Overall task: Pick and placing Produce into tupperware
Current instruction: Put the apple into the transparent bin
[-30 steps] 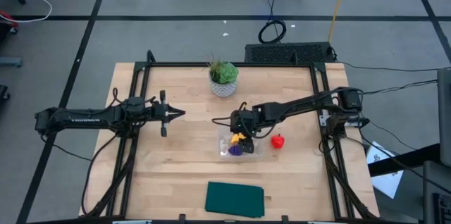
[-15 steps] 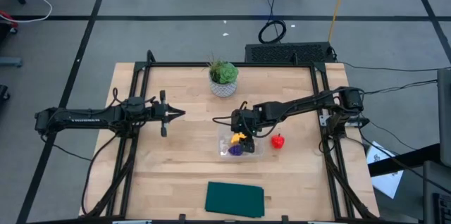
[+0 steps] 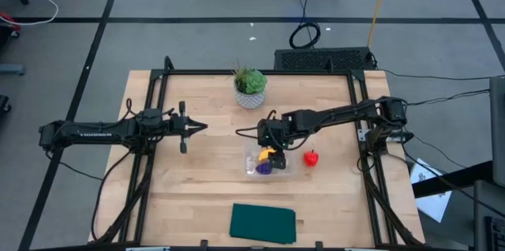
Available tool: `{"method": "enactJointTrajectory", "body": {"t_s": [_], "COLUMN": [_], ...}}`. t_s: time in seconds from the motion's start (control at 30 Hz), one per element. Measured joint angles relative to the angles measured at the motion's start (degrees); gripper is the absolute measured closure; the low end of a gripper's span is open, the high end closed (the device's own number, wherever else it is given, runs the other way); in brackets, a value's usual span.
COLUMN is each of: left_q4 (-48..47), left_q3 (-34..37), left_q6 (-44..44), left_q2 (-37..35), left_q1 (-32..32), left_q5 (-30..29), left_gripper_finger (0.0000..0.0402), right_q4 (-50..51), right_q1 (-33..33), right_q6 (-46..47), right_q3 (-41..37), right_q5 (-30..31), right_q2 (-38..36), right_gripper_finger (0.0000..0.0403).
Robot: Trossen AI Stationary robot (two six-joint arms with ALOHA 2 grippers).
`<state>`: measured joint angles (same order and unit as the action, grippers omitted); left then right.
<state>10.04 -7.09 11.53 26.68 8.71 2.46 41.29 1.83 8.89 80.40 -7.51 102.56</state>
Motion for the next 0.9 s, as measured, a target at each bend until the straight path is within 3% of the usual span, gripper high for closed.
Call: {"method": "enactJointTrajectory", "body": {"t_s": [0.9], "left_q4": [0.01], "left_q3": [0.0], "left_q6": [0.0], "left_q2": [0.0], "left_q1": [0.0], "left_q5": [0.0], "left_gripper_finger": [0.0376], "right_q4": [2.71], "right_q1": [0.0], "right_q6": [-1.23], "right_q3": [0.37], "right_q5": [-0.1], "right_q2": [0.02], "right_gripper_finger": [0.0298]}}
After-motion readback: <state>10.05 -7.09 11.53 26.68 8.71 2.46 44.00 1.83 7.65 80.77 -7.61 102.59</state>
